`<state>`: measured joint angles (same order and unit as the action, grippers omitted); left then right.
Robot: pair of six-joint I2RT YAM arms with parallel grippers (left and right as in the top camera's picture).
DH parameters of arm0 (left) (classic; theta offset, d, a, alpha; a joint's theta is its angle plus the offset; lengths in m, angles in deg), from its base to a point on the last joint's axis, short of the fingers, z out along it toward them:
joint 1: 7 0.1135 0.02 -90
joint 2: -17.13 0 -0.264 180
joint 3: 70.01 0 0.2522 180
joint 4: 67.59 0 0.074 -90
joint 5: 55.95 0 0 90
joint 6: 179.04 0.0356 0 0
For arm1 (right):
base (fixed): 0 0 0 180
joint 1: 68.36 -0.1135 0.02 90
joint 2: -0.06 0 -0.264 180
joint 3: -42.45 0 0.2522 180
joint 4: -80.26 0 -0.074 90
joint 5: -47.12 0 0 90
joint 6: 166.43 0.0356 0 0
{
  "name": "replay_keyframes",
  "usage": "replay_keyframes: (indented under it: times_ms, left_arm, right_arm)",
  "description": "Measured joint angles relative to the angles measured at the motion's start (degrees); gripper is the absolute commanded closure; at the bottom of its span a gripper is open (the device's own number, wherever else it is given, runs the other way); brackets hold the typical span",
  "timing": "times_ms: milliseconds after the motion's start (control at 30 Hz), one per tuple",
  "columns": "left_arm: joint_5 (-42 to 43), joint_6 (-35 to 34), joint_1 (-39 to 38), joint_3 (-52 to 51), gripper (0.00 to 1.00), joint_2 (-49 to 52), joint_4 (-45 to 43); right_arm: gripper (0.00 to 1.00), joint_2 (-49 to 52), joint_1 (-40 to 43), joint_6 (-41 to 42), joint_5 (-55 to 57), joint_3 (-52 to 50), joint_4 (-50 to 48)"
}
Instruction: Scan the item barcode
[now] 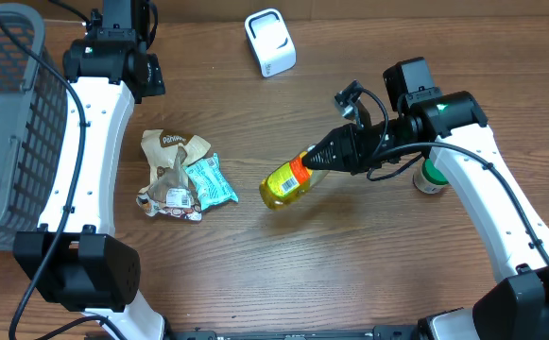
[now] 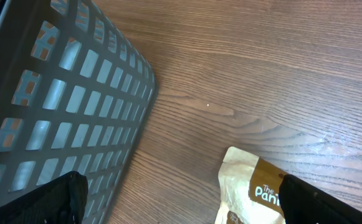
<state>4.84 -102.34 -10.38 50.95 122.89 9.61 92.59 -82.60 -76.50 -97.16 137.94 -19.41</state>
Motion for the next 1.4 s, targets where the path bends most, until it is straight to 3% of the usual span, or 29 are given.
replay_keyframes:
  times_ms: [233,833,1133,1400]
  left_arm:
    - [0.0,0.0,0.0,0.0,0.00,0.0,0.0]
    - [0.0,0.0,0.0,0.0,0.00,0.0,0.0]
    - [0.0,0.0,0.0,0.0,0.00,0.0,0.0]
    - [0.0,0.0,0.0,0.0,0.01,0.0,0.0]
  right_arm:
    - [0.68,0.0,0.0,-3.6,-6.8,0.0,1.2]
    - [0.68,0.0,0.0,-5.1,-8.5,0.0,4.7]
    - [0.67,0.0,-0.1,-15.0,-8.5,0.0,16.0]
    - [0.67,0.0,0.0,-18.8,-8.5,0.0,16.9]
